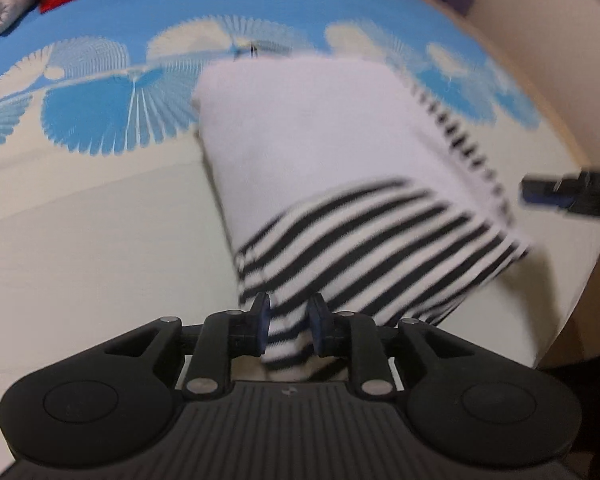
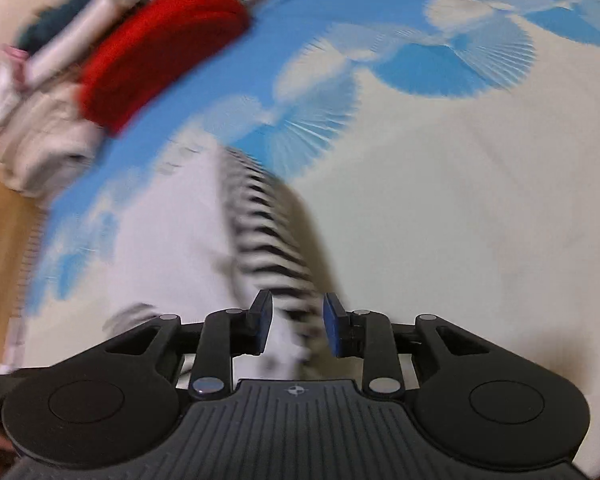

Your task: Fold small clothes

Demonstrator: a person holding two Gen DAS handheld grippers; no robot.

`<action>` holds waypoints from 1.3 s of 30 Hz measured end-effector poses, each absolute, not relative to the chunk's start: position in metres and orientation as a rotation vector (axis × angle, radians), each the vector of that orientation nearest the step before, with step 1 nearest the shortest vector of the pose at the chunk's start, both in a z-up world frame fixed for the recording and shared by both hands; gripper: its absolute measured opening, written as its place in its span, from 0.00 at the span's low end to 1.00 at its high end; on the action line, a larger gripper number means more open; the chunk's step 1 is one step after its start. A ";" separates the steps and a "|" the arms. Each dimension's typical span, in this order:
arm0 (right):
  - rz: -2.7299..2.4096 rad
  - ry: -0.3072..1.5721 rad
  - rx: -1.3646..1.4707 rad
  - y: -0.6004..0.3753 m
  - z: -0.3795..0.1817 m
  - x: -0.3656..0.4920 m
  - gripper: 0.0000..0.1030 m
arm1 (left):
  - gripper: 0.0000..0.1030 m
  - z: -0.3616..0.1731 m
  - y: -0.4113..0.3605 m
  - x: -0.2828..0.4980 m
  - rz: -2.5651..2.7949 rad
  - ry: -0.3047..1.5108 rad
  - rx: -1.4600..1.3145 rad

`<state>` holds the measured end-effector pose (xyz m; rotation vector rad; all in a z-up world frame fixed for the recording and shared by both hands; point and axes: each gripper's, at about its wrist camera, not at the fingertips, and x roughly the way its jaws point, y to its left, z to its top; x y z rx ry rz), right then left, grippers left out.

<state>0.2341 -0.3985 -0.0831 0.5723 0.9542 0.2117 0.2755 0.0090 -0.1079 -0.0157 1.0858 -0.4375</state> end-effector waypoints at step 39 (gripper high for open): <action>0.228 1.136 0.330 -0.365 -0.123 0.253 0.00 | 0.26 -0.116 -0.041 0.269 -0.600 1.110 0.172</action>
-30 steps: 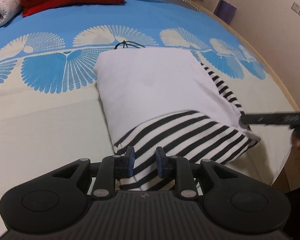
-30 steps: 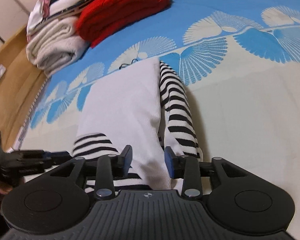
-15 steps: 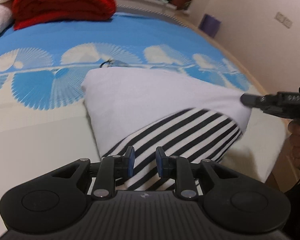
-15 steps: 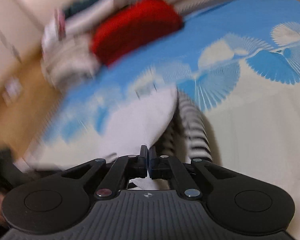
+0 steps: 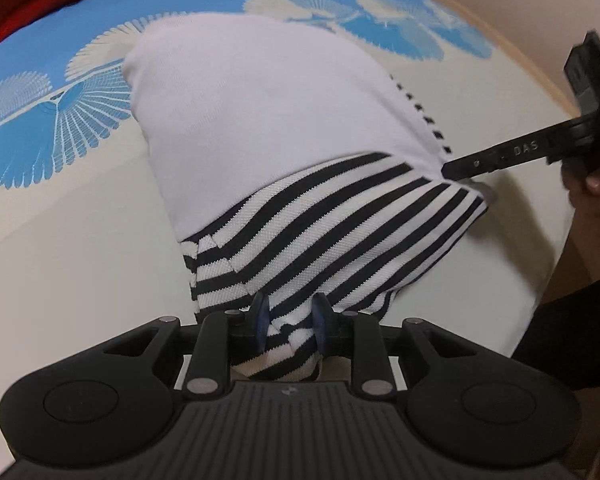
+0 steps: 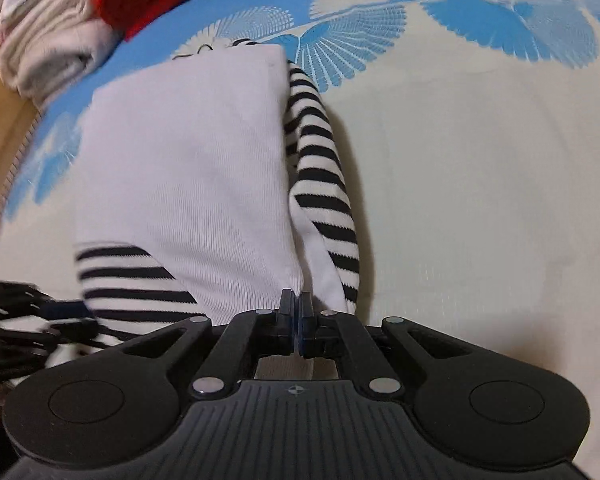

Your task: Fold small clothes

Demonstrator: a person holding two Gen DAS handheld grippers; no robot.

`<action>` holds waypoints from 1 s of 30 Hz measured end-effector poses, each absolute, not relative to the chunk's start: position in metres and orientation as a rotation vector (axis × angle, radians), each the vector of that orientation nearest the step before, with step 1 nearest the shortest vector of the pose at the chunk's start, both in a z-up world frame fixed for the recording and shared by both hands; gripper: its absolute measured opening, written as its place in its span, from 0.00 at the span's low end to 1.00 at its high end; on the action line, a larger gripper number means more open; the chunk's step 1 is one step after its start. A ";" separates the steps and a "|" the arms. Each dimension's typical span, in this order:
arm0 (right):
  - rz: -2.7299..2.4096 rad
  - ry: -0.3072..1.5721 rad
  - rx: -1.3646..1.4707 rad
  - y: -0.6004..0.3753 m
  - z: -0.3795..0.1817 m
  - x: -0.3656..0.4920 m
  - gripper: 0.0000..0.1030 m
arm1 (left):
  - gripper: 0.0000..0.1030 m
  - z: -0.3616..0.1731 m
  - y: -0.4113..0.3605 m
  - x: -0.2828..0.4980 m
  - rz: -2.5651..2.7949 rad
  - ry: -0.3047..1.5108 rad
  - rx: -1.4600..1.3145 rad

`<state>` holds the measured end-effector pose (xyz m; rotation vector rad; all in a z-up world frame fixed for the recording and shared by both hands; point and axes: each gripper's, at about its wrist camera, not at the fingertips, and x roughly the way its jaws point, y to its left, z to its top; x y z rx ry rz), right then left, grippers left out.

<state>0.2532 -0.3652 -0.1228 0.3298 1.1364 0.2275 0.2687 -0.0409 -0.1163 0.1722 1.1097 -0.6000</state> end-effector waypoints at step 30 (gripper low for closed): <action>0.417 1.105 0.021 -0.330 -0.114 0.232 0.05 | 0.34 -0.113 -0.035 0.315 -0.496 1.072 0.007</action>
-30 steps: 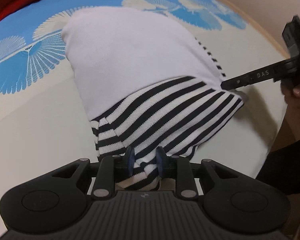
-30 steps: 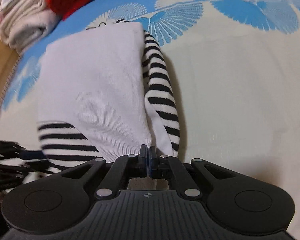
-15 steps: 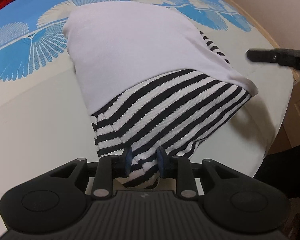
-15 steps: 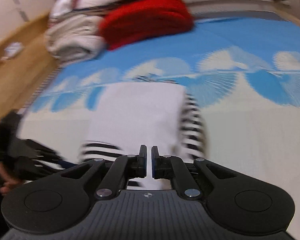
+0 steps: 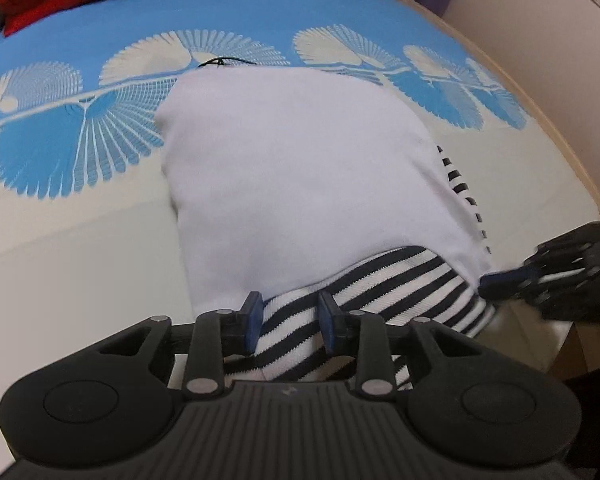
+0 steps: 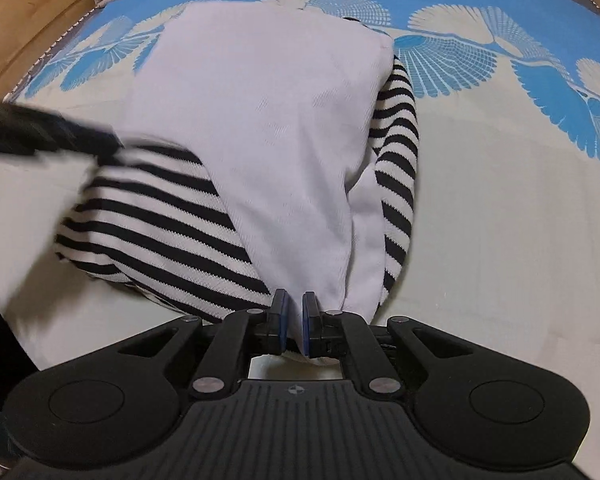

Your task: Fold small clothes

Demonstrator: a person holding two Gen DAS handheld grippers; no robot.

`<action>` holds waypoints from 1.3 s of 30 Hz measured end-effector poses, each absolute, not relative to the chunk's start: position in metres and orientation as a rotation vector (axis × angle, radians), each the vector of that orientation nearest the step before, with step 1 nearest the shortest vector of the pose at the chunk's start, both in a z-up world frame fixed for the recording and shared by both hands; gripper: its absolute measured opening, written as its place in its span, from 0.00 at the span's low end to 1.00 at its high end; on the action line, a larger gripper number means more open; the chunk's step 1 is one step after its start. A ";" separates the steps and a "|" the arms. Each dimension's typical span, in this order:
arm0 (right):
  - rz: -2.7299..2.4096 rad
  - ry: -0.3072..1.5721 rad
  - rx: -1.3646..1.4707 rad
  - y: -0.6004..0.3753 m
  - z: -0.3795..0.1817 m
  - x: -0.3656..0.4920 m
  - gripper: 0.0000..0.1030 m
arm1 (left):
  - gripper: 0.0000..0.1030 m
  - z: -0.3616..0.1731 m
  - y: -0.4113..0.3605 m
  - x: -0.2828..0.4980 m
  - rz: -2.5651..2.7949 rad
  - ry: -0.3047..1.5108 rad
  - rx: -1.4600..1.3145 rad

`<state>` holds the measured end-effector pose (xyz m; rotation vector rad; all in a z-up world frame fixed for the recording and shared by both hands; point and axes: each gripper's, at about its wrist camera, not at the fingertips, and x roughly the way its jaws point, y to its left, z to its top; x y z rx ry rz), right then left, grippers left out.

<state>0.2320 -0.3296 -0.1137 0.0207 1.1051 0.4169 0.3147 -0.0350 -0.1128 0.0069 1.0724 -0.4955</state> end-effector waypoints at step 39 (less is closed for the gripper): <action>0.102 0.866 0.321 -0.349 -0.136 0.362 0.05 | 0.33 -0.140 -0.026 0.402 -0.278 0.931 -0.153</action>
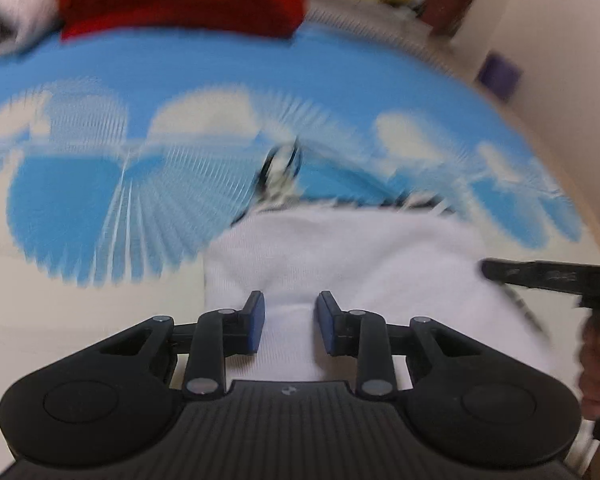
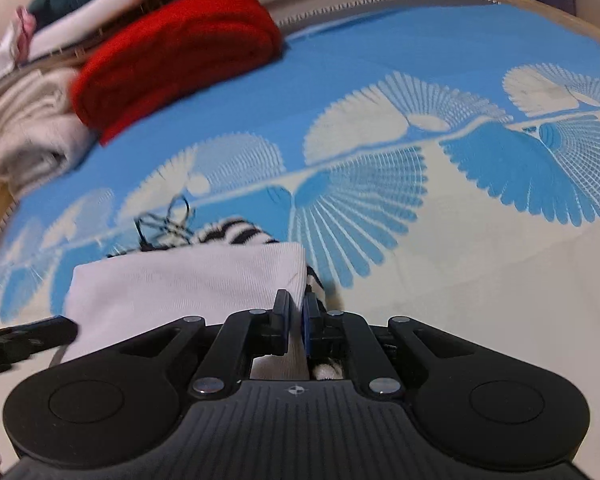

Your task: Fold small clothes

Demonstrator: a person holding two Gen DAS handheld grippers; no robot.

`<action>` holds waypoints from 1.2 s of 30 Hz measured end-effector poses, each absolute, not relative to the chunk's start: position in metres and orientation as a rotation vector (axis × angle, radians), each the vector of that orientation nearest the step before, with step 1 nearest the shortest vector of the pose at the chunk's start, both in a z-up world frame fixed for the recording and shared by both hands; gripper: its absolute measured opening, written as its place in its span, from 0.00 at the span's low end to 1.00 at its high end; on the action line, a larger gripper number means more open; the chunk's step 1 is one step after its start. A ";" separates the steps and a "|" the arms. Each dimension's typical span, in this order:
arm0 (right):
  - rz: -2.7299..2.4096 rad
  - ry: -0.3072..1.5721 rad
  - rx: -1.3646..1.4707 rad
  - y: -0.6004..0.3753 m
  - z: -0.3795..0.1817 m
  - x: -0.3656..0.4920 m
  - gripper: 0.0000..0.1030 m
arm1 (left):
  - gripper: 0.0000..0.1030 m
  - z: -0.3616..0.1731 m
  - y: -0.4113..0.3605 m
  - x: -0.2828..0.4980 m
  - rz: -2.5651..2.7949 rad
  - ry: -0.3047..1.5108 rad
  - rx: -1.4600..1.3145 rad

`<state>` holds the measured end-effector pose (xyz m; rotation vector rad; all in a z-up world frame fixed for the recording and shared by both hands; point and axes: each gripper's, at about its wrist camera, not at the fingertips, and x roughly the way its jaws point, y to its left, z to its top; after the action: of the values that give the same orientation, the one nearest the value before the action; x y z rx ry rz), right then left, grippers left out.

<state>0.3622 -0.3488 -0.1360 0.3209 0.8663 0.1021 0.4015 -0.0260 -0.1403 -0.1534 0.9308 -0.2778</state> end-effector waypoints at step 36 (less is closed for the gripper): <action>0.243 1.238 0.123 -0.337 -0.137 0.227 0.09 | 0.36 -0.121 -0.026 0.276 -0.525 1.224 0.057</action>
<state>0.2269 -0.3371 -0.1372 0.1227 1.2384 0.2427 0.2765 -0.0257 -0.1208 0.0569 1.2244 -0.5252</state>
